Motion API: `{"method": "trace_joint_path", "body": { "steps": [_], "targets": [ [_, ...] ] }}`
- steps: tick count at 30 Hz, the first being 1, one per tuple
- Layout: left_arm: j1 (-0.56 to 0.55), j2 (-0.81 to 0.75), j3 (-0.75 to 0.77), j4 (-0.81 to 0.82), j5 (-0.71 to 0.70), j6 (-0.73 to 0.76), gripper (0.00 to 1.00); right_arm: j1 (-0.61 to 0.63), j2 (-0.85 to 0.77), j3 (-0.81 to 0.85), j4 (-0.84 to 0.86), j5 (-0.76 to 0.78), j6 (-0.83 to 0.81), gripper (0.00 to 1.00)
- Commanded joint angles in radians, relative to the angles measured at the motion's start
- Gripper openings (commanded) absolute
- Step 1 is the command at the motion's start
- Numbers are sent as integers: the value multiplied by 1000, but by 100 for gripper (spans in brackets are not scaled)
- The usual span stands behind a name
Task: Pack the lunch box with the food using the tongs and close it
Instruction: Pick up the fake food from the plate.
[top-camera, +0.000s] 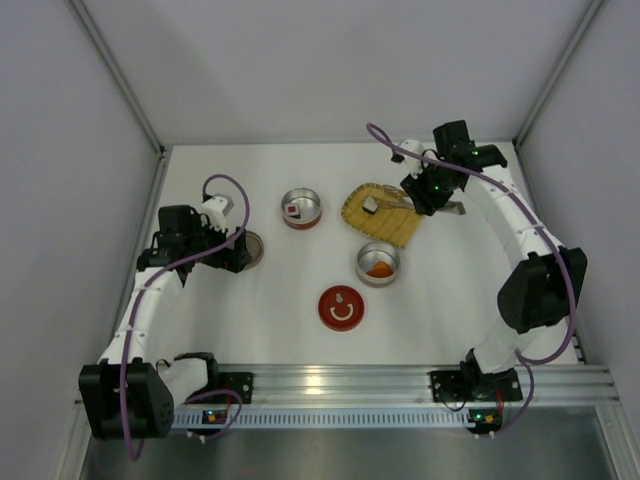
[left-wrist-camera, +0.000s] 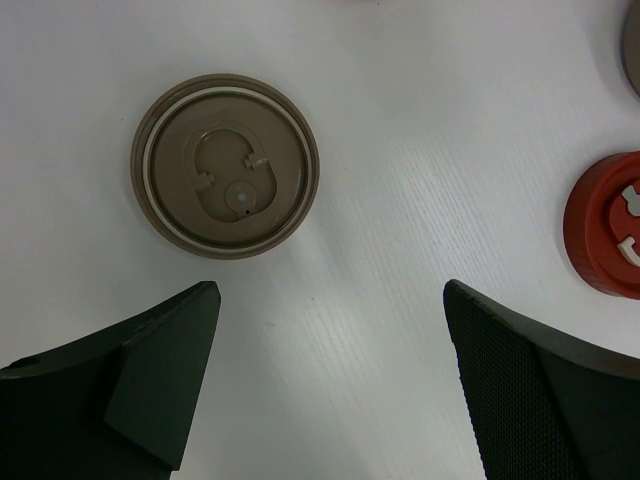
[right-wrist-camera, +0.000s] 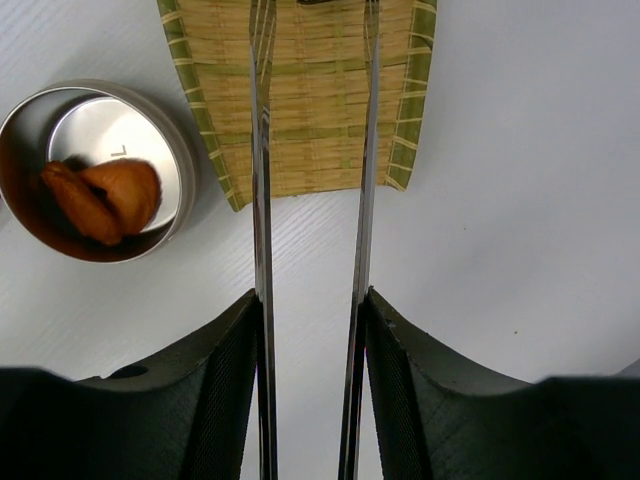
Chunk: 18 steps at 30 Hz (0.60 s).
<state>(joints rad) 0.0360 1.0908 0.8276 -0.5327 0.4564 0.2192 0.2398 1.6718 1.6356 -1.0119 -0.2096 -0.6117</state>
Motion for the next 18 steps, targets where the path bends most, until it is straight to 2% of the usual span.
{"method": "trace_joint_path", "body": {
  "steps": [1, 18],
  "targets": [
    [1, -6, 16, -3, 24, 2, 98, -8, 28, 15, 22, -7, -37, 43],
    [-1, 23, 21, 5, 24, 14, 98, 26, 138, 61, 88, 30, -31, 46]
  ]
}}
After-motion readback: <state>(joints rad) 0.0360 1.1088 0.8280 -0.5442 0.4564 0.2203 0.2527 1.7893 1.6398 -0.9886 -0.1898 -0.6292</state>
